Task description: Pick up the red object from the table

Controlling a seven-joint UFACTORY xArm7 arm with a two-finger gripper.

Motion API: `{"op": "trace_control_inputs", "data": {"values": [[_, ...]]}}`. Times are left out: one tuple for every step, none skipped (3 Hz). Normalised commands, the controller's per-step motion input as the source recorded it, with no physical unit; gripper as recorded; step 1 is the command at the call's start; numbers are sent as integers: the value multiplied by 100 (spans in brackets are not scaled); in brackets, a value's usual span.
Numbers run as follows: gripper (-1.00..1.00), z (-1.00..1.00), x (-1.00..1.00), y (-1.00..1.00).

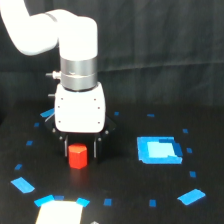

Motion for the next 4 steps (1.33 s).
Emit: {"op": "trace_control_inputs", "data": {"values": [[-99,-28,-38,1],[-100,-8,-13,12],[-100,67,-25,0],[-89,100,-25,75]]}}
